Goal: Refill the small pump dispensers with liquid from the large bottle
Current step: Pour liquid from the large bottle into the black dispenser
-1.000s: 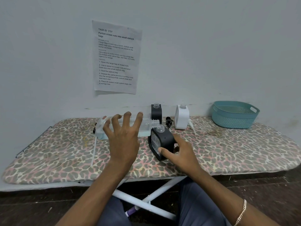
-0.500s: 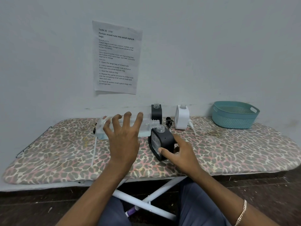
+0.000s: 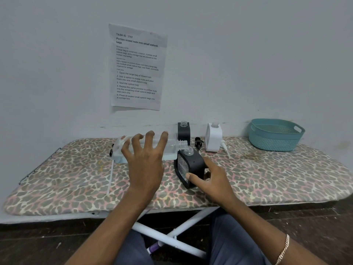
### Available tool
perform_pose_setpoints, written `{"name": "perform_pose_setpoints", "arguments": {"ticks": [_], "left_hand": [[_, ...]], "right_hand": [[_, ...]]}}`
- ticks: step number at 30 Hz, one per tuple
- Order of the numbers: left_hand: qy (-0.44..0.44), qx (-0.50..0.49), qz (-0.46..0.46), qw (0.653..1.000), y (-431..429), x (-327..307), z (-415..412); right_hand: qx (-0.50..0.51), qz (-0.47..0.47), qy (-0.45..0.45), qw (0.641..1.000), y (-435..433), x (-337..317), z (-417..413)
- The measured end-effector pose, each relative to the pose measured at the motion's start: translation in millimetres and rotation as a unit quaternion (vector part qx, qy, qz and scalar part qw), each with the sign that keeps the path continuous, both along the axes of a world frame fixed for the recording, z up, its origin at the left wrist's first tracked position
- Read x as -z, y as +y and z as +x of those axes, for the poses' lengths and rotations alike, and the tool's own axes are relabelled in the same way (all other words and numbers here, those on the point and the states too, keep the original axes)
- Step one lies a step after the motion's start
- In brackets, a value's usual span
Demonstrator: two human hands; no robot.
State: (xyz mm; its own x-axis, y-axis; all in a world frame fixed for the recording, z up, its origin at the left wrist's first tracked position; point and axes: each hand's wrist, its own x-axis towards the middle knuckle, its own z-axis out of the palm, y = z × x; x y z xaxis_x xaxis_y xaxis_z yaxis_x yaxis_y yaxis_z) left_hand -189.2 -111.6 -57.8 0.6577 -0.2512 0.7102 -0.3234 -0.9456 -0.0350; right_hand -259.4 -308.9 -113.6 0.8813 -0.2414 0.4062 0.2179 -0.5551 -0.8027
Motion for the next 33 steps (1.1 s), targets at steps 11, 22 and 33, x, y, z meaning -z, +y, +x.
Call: {"name": "perform_pose_setpoints", "arguments": {"ticks": [11,22,33], "left_hand": [[0.002,-0.001,0.003,1.000,-0.1,0.6,1.2],[0.003,0.000,0.004,1.000,-0.2,0.0,0.4],[0.008,0.003,0.000,1.000,0.3,0.0,0.9]], "right_hand": [[-0.004,0.007,0.000,1.000,1.7,-3.1,-2.0],[0.000,0.002,-0.002,1.000,1.5,-2.5,-1.6],[0.003,-0.006,0.007,1.000,1.8,-4.1,-1.9]]}}
